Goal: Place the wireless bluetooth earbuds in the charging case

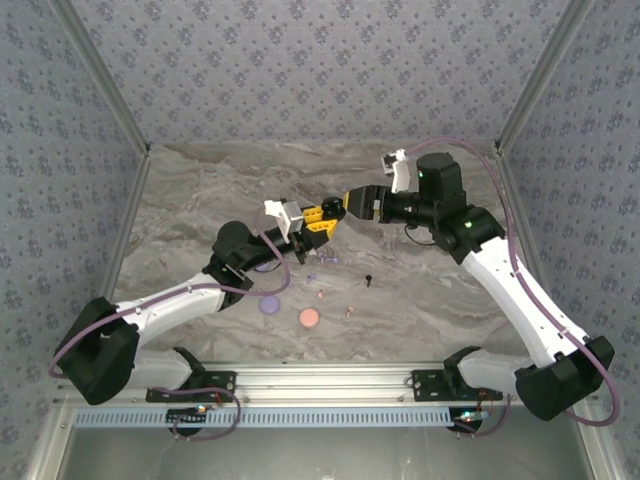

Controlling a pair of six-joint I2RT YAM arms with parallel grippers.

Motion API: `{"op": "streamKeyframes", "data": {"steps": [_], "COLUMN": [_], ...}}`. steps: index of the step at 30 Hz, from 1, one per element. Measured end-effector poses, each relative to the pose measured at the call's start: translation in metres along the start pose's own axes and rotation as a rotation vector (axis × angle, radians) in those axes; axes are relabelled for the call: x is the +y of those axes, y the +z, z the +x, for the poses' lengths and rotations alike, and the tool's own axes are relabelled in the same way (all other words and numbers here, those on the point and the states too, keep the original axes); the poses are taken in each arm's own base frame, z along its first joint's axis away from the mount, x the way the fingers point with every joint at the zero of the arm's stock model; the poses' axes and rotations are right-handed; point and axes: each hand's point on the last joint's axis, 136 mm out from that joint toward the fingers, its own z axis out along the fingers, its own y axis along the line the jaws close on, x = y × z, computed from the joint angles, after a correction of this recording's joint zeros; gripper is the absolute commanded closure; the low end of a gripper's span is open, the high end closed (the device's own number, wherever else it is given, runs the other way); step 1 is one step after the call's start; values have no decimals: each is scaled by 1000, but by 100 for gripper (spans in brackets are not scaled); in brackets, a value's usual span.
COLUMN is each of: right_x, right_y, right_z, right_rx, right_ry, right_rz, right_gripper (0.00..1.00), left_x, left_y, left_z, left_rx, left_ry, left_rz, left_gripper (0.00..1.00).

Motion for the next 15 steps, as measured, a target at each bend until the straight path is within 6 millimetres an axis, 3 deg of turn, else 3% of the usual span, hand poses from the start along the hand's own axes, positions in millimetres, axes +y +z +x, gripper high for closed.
{"op": "streamKeyframes", "data": {"steps": [10,15], "right_x": [1,-2], "right_y": [1,-10], "right_z": [4,1], "right_rx": [12,-15], "right_ry": [-12,-44], "right_rz": [4,43], "right_gripper": [37,35], "left_x": [0,1], "left_y": [0,-1], "left_z": [0,1], "left_rx": [1,8], "left_ry": [0,0], "left_rz": [0,-7], "left_gripper": [100,100]}}
